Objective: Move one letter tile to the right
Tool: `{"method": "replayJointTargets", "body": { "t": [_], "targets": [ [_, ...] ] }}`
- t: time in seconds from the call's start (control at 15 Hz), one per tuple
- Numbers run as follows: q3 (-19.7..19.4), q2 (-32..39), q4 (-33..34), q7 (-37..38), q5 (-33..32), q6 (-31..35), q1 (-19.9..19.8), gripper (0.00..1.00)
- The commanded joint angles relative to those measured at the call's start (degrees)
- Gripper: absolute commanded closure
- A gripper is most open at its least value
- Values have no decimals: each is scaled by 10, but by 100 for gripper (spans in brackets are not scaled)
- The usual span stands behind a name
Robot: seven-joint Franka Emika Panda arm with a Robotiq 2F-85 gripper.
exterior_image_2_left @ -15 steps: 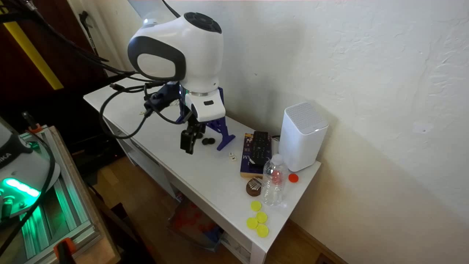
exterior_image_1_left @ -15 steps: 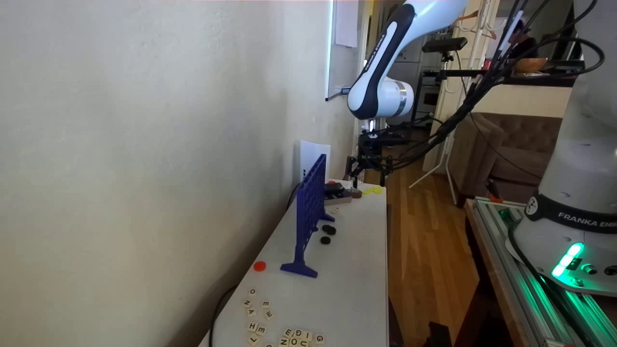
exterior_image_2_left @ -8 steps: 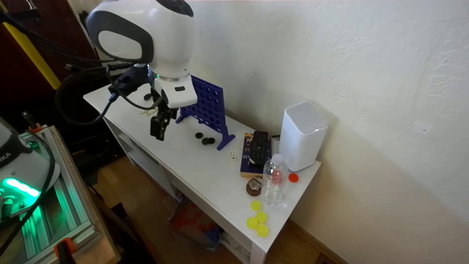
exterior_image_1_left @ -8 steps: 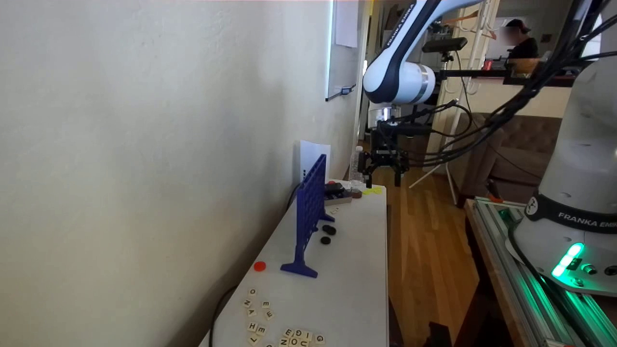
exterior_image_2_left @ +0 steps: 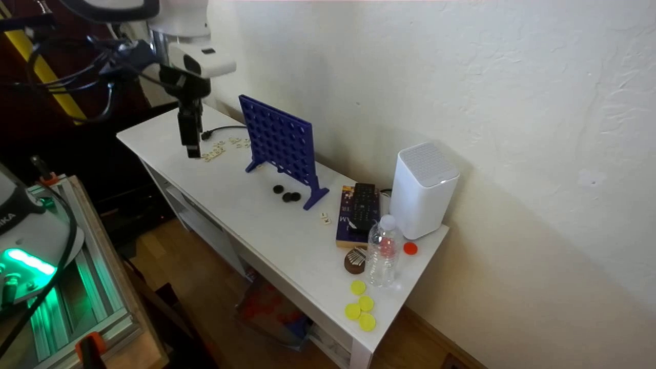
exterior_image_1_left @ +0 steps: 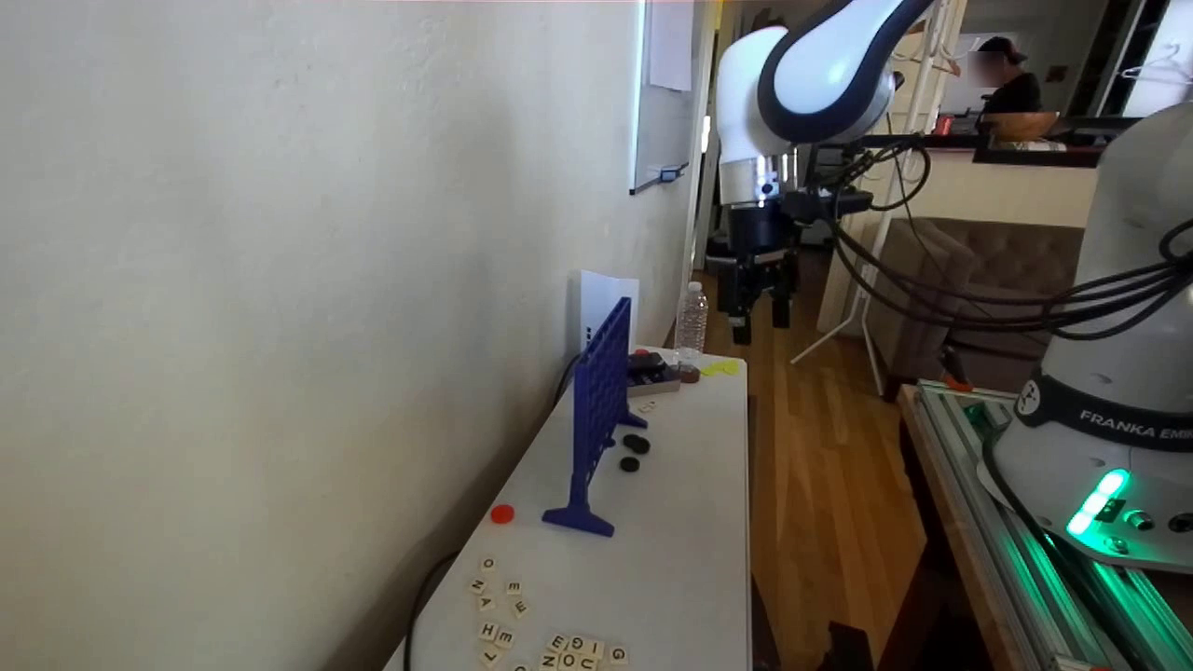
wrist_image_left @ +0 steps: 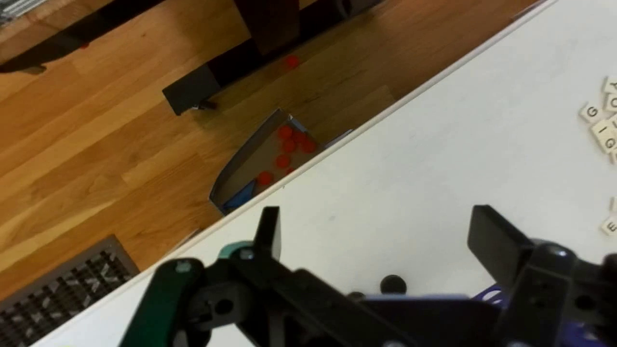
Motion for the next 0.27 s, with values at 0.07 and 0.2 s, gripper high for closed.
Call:
{"method": "replayJointTargets", "body": {
  "t": [0.07, 0.2],
  "targets": [
    [7, -15, 3, 3, -1, -9, 2, 0],
    [3, -8, 2, 2, -1, -8, 0, 0]
  ]
}}
